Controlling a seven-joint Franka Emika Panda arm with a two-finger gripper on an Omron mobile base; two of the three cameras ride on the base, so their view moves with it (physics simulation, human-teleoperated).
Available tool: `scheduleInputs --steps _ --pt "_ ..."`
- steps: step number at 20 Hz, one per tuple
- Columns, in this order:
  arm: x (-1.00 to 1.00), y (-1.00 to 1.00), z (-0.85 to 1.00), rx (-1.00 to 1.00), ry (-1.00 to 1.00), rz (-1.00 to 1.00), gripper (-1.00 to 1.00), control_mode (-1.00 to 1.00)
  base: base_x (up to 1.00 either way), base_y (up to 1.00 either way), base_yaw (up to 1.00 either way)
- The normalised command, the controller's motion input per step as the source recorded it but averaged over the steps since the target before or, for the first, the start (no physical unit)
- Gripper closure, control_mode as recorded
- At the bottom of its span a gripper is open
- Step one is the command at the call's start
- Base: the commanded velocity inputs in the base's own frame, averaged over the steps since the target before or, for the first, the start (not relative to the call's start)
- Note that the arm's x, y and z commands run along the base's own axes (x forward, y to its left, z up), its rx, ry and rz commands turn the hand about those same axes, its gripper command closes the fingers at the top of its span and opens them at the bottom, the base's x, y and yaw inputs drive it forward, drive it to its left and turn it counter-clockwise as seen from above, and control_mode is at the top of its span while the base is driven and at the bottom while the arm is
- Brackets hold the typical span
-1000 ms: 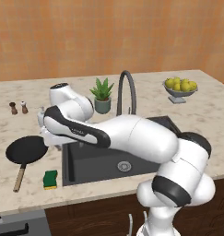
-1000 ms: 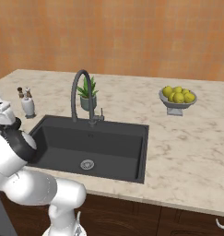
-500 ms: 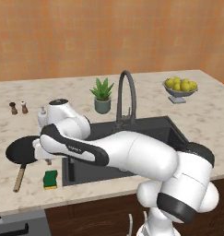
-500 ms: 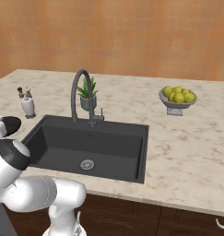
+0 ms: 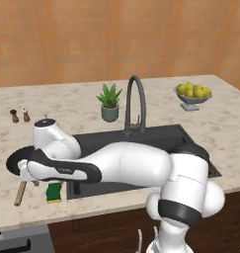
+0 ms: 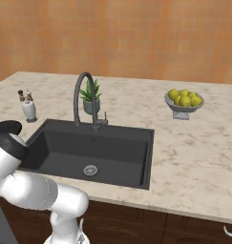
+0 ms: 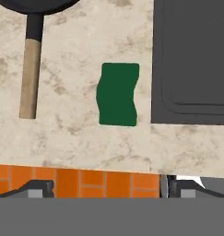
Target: Pick the pan and sponge and place them into the sink. Then turn on the water.
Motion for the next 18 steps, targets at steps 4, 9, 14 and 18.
scheduleInputs --steps 4,9,14,18 --pt "0.08 0.55 -0.42 -0.04 0.00 0.00 -1.00 -1.00 0.00 0.00 0.00" --pt "0.12 0.60 -0.26 -0.02 0.03 0.00 -1.00 -1.00 0.00 0.00 0.00" --pt "0.08 0.49 -0.33 -0.02 0.00 0.00 -1.00 -1.00 0.00 0.00 0.00" --pt "0.17 0.45 -0.16 -0.01 0.06 0.00 -1.00 -1.00 0.00 0.00 0.00"
